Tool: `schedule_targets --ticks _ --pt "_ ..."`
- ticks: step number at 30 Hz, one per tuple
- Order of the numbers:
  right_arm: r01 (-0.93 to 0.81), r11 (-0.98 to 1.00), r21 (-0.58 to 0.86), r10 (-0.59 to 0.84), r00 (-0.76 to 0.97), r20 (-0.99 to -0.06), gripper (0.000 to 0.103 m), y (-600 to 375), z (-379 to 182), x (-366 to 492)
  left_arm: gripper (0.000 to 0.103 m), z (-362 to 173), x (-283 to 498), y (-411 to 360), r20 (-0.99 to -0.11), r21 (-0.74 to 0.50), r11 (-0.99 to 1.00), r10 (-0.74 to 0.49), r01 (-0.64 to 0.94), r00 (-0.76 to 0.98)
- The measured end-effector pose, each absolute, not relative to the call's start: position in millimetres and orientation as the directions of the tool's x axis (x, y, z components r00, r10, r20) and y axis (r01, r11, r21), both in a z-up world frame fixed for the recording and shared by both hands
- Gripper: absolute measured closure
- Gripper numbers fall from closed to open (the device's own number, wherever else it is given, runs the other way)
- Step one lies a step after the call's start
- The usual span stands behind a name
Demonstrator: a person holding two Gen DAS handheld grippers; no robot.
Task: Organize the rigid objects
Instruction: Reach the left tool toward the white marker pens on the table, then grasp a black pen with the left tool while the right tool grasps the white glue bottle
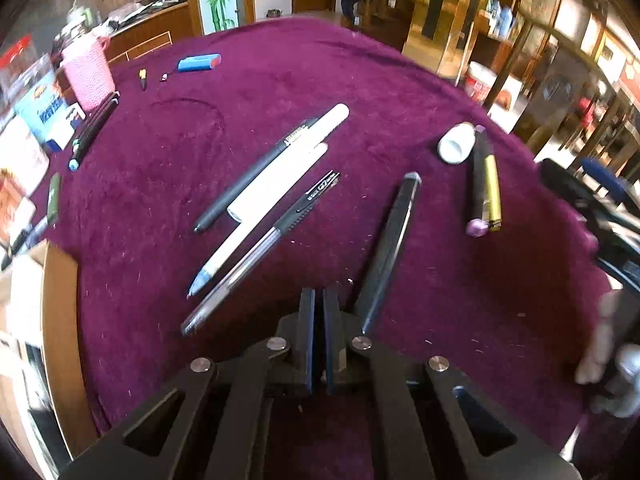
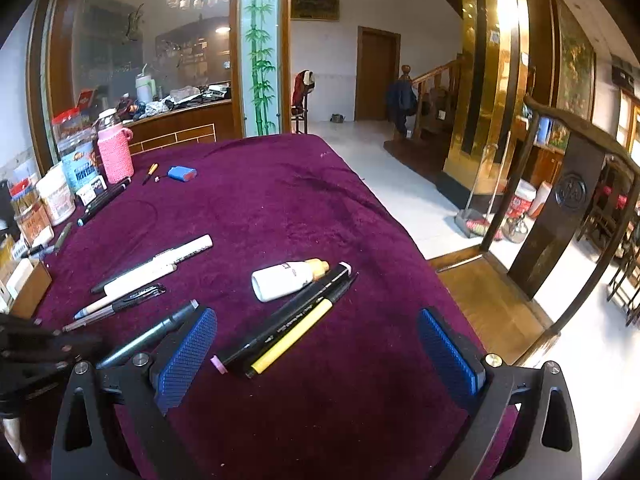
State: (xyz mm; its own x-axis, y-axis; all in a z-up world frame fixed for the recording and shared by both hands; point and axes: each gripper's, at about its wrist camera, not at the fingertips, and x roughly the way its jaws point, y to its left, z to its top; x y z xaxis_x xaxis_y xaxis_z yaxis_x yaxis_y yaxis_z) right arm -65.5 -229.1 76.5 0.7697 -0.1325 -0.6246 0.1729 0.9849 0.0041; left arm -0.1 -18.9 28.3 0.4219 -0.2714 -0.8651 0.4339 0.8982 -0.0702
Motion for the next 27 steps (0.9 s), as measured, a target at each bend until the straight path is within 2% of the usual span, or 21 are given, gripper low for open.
schedule_targets --ticks 1,2,4,8,11,13,14,16,21,27 --pt "0.179 0.983 0.026 -0.123 0.768 -0.629 0.002 -233.8 75.5 -64.4 0.089 32.0 -1.5 -17.3 -0.859 -0.069 0.897 -0.275 0.436 0.432" --pt "0.185 0.982 0.044 -0.116 0.766 -0.632 0.002 -237.3 74.2 -63.1 0.073 34.9 -1.8 -16.9 -0.852 -0.055 0.899 -0.269 0.434 0.45" --pt "0.19 0.978 0.084 -0.092 0.761 -0.642 0.002 -242.4 71.5 -60.5 0.059 37.9 -1.9 -20.0 -0.834 -0.025 0.902 -0.257 0.432 0.488" --pt "0.185 0.976 0.112 -0.067 0.752 -0.656 0.002 -244.4 67.5 -58.1 0.058 32.9 -0.5 -42.0 -0.831 -0.06 0.869 -0.316 0.491 0.457" --pt "0.185 0.973 0.135 -0.051 0.751 -0.658 0.002 -247.1 67.1 -57.0 0.055 18.6 -2.2 -72.5 -0.847 0.03 0.842 -0.265 0.539 0.461" --pt "0.173 0.969 0.179 -0.009 0.742 -0.67 0.002 -252.6 66.5 -54.2 0.058 11.2 -2.9 -83.5 -0.822 0.068 0.842 -0.256 0.535 0.509" --pt "0.162 0.965 0.204 0.019 0.736 -0.676 0.002 -256.1 66.1 -52.9 0.073 10.9 -2.2 -84.3 -0.825 0.039 0.846 -0.272 0.531 0.495" --pt "0.151 0.953 0.263 0.076 0.719 -0.691 0.002 -267.4 64.3 -49.8 0.088 12.0 -3.6 -82.9 -0.833 0.005 0.852 -0.286 0.523 0.473" --pt "0.141 0.914 0.381 0.195 0.671 -0.715 0.002 -297.0 55.7 -43.6 0.089 17.9 -14.8 -47.3 -0.806 -0.135 0.87 -0.375 0.475 0.457" --pt "0.104 0.891 0.441 0.283 0.632 -0.721 0.002 -288.8 49.4 -34.6 0.089 49.6 -43.6 4.3 -0.714 -0.288 0.86 -0.486 0.421 0.505"
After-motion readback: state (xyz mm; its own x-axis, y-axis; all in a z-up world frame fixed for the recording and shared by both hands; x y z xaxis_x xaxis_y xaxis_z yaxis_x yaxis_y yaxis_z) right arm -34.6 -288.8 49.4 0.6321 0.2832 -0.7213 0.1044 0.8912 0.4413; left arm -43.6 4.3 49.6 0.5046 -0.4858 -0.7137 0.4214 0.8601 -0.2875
